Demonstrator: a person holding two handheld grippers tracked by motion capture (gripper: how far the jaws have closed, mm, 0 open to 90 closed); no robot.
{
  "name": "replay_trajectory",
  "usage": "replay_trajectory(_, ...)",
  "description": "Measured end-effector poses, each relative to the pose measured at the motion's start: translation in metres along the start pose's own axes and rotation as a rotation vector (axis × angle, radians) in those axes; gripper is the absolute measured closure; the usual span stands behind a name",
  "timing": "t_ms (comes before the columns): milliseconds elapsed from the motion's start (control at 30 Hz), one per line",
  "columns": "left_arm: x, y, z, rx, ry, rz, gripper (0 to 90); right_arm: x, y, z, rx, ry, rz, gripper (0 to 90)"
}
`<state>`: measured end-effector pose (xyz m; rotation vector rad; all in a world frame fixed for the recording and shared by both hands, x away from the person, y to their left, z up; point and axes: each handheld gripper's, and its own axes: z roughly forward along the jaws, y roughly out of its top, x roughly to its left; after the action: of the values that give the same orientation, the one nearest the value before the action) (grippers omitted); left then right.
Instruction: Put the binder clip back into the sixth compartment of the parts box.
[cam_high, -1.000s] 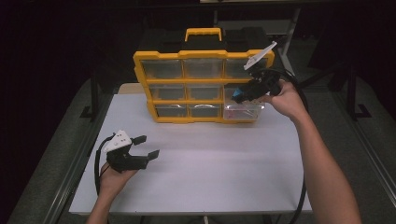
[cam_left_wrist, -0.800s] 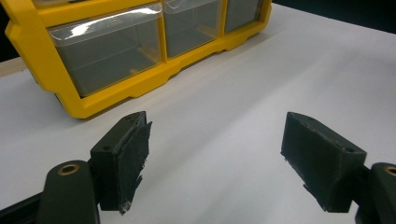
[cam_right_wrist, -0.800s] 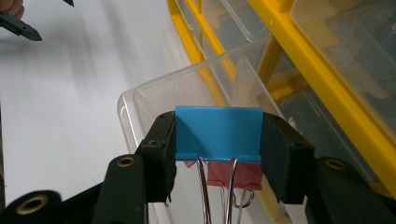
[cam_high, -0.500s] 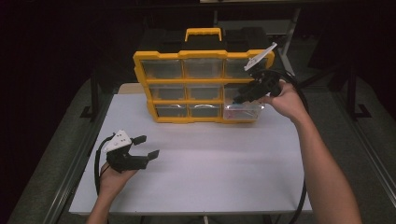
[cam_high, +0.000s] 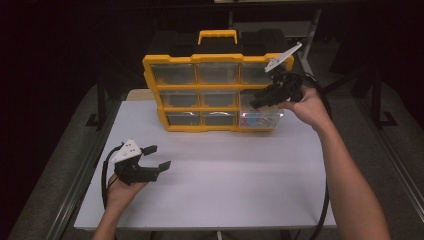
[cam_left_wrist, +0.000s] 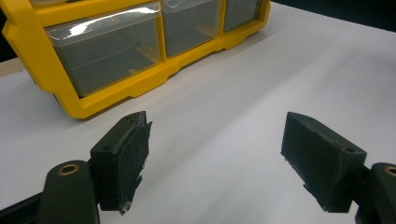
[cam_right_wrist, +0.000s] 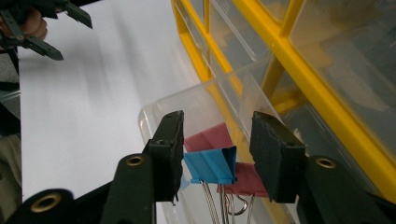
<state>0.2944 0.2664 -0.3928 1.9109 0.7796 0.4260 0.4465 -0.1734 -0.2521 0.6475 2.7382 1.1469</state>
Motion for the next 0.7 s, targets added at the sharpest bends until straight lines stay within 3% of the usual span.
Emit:
replay_trajectory(233,0.001,0.000,0.000,0.000,0.001,0.001,23.3,0.007,0.002,-0.009,-0.019,0.014,0.015,63.4)
replay_trajectory(333,0.001,0.000,0.001,0.000,0.000,-0.001,23.4,0.008,0.001,-0.009,-0.017,0.018,-0.020,68.1)
replay_trajectory(700,0.002,0.000,-0.001,0.007,0.007,0.014,23.4,0.026,0.001,-0.018,-0.009,0.057,-0.045,81.1)
